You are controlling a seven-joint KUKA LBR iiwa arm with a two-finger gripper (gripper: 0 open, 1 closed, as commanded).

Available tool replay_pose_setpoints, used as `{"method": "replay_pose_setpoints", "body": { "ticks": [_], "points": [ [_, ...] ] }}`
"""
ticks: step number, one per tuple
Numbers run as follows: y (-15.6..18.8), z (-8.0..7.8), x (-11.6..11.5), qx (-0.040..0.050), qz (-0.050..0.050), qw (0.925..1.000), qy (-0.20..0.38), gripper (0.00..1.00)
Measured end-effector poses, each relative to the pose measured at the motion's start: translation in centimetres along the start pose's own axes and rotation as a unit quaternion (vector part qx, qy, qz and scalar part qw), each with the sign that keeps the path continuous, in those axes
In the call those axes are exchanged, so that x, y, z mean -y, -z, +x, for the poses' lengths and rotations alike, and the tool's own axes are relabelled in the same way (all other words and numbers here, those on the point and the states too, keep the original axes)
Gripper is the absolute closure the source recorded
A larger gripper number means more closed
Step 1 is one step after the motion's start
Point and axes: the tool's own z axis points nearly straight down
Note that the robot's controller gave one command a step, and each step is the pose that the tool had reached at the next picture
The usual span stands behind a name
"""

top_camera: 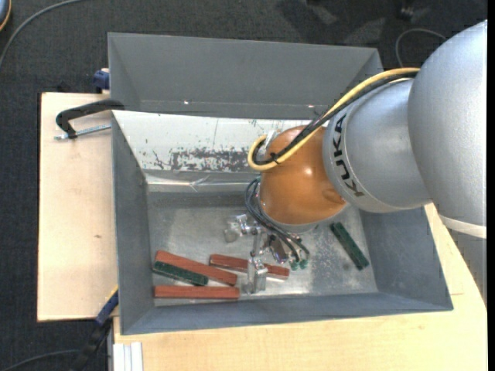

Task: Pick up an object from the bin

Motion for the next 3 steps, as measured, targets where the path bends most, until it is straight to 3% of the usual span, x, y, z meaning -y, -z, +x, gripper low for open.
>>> {"method": "replay_pose_setpoints", "body": {
  "ticks": [1,2,3],
  "points": [
    [0.4,-0.1,0.1,0.0036,0.0,1.0,-0.002,1.0],
    [12.1,-4.3,1.6,0.0113,0.001,0.9993,-0.034,1.0],
    [17.3,-3.7,3.2,0.0095,0.001,0.9989,-0.047,1.0]
  ]
}}
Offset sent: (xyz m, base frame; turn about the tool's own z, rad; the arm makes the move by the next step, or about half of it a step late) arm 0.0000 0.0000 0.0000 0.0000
